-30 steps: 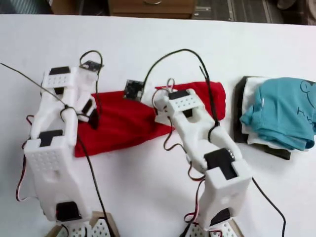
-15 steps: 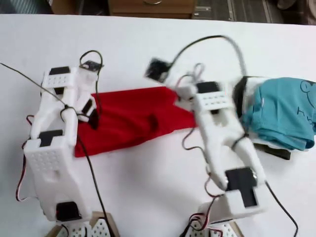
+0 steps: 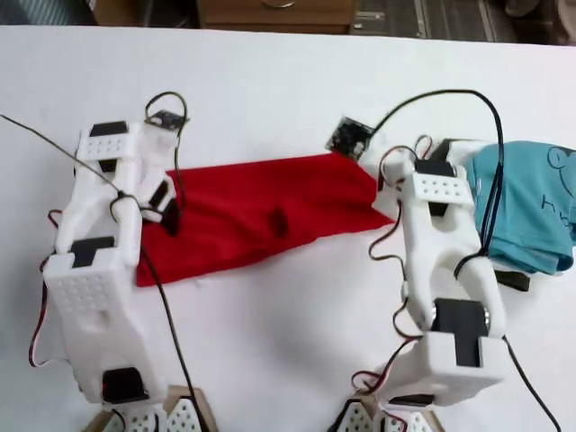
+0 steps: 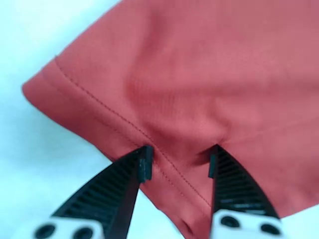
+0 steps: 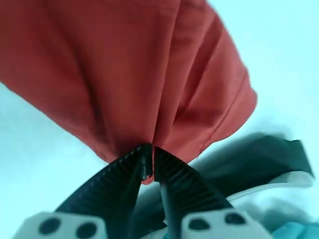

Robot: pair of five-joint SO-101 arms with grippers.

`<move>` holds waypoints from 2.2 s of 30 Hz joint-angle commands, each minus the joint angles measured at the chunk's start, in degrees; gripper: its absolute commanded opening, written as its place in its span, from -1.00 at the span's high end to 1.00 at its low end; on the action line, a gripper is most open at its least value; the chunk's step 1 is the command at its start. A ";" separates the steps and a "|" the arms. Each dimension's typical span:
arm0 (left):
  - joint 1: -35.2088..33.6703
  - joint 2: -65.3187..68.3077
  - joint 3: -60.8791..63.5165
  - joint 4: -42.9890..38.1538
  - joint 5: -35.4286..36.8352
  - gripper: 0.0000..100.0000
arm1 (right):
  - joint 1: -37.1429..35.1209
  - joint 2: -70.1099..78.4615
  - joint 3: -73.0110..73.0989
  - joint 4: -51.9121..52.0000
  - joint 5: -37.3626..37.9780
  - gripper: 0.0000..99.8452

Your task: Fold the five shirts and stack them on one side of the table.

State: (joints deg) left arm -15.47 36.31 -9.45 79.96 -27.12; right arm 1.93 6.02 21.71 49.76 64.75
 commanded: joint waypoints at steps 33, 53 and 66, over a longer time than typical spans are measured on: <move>2.11 -1.41 -23.25 18.99 9.67 0.56 | 0.75 -29.49 5.71 1.01 -21.27 0.78; -8.35 1.49 -23.08 20.48 17.23 0.56 | 0.66 -29.93 22.51 -12.70 -28.40 0.63; -6.33 13.36 -30.99 20.40 17.14 0.56 | 0.66 -29.93 22.77 -12.44 -28.40 0.64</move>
State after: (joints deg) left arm -22.42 48.97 -36.26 100.53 -10.07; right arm 2.81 -21.23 44.75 38.07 36.88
